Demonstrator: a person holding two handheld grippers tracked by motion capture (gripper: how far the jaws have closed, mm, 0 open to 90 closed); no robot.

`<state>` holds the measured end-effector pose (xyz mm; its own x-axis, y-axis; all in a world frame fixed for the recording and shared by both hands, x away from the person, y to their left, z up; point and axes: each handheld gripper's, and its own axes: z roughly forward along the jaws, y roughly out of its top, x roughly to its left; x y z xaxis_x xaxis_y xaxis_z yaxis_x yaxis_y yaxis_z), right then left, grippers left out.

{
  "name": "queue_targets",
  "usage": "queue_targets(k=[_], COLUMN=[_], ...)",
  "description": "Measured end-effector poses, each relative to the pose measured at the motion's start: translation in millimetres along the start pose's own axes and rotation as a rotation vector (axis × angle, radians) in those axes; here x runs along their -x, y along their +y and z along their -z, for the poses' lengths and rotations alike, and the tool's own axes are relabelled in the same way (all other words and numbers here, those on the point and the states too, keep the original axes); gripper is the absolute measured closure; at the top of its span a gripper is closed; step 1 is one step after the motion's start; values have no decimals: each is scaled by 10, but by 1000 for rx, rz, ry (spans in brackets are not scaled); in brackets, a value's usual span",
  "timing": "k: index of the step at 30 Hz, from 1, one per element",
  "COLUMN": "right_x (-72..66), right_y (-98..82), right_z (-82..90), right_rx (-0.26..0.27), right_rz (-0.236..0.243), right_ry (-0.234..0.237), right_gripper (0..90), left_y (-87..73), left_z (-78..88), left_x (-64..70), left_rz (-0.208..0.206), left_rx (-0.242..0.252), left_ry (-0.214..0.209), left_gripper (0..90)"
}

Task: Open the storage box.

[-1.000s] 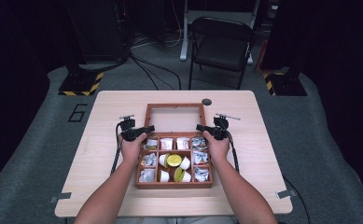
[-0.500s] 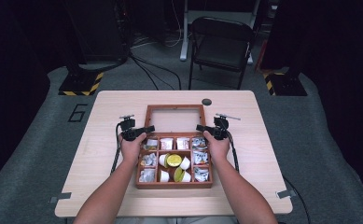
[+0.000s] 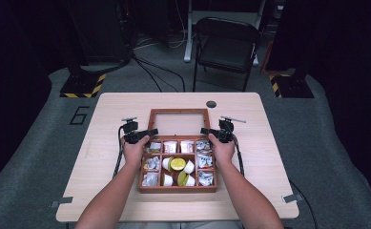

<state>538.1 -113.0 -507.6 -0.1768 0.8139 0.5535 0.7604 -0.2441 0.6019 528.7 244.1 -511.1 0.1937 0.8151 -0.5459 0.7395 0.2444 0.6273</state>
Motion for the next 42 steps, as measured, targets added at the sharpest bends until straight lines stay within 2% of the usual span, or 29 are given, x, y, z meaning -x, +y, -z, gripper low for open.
queue_targets(k=[9, 13, 18, 22, 25, 30, 32, 34, 40, 42], right_x=[-1, -11, -57, -173, -312, -522, -593, -649, -769, -809], right_y=[-2, 9, 30, 43, 18, -76, -134, -195, -347, -401], right_z=[9, 53, 191, 331, 436, 556, 588, 617, 669, 688], right_rx=[4, 22, 52, 76, 80, 50, 39, 25, -7, -8], right_rz=[1, -8, 99, 171, 255, 396, 441, 473, 551, 556], right_ry=[-5, -16, -75, -64, -58, -55, -48, -47, -35, -13], right_gripper=[469, 422, 408, 407, 401, 385, 384, 379, 365, 383], left_y=[0, 17, 18, 33, 35, 2, -23, -46, -135, -147], left_z=[3, 67, 192, 320, 421, 578, 642, 698, 857, 890], left_x=[3, 9, 40, 83, 142, 227, 252, 260, 300, 306], left_rz=[-4, -4, -28, -49, -60, -109, -113, -137, -163, -185], left_rx=[2, 7, 30, 40, 41, 52, 52, 49, 52, 43], left_ry=[5, -5, -12, -15, -17, -44, -53, -47, -67, -74], left_gripper=[419, 394, 394, 394, 394, 396, 397, 399, 399, 399])
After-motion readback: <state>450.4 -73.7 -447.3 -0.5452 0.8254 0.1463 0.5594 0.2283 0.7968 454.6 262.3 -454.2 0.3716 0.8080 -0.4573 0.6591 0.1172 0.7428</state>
